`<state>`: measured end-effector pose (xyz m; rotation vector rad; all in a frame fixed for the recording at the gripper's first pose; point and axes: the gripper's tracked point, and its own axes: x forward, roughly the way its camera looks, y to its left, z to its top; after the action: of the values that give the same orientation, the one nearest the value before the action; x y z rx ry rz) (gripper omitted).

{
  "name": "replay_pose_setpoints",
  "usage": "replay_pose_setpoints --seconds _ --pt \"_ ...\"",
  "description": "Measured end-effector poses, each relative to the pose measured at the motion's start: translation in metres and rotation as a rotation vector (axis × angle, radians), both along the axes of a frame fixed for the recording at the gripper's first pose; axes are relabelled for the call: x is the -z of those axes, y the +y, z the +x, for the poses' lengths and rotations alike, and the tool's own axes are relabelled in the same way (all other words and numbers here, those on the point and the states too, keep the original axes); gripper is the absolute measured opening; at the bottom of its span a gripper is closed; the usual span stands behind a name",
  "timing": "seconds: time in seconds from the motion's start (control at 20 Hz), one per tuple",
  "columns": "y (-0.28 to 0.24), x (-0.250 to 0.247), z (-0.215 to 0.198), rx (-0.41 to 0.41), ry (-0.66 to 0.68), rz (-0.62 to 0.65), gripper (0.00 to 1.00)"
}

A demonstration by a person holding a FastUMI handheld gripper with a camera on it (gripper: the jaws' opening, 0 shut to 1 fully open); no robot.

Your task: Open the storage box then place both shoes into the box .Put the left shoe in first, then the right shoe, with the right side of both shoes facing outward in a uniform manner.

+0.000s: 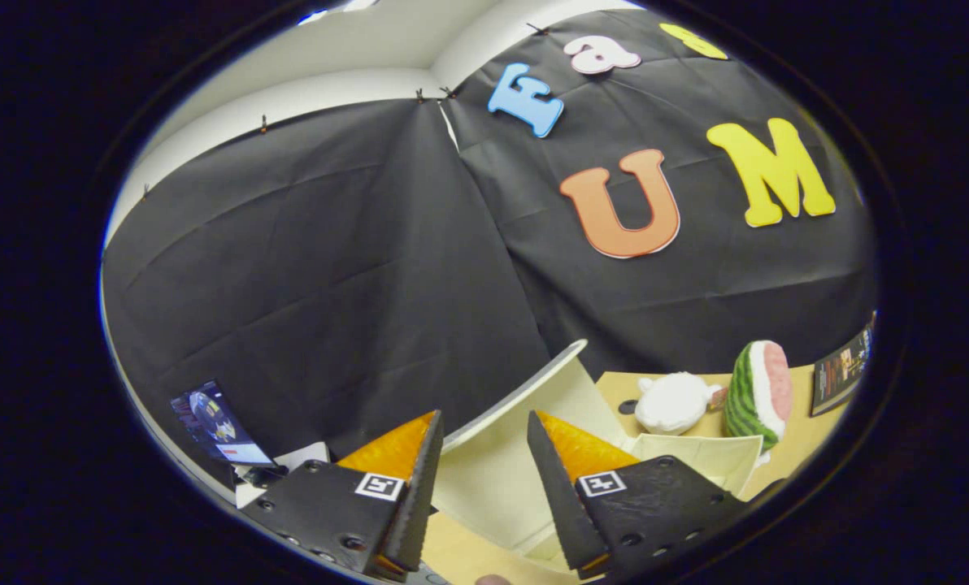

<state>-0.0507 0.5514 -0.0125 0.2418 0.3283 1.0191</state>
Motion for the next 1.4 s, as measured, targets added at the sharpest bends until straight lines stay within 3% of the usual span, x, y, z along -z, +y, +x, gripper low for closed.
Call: replay_pose_setpoints --seconds 0.2,0.45,0.85,1.2,1.4 --pt "-0.008 0.0 0.003 0.039 -0.033 -0.03 0.81" --pt "-0.085 0.008 0.026 0.195 -0.071 -0.085 0.95" --pt "-0.269 0.02 0.073 0.462 -0.127 -0.167 0.95" --pt "-0.409 0.071 0.108 0.627 -0.04 -0.226 0.96" --pt "-0.463 0.127 0.121 0.681 0.044 -0.31 0.95"
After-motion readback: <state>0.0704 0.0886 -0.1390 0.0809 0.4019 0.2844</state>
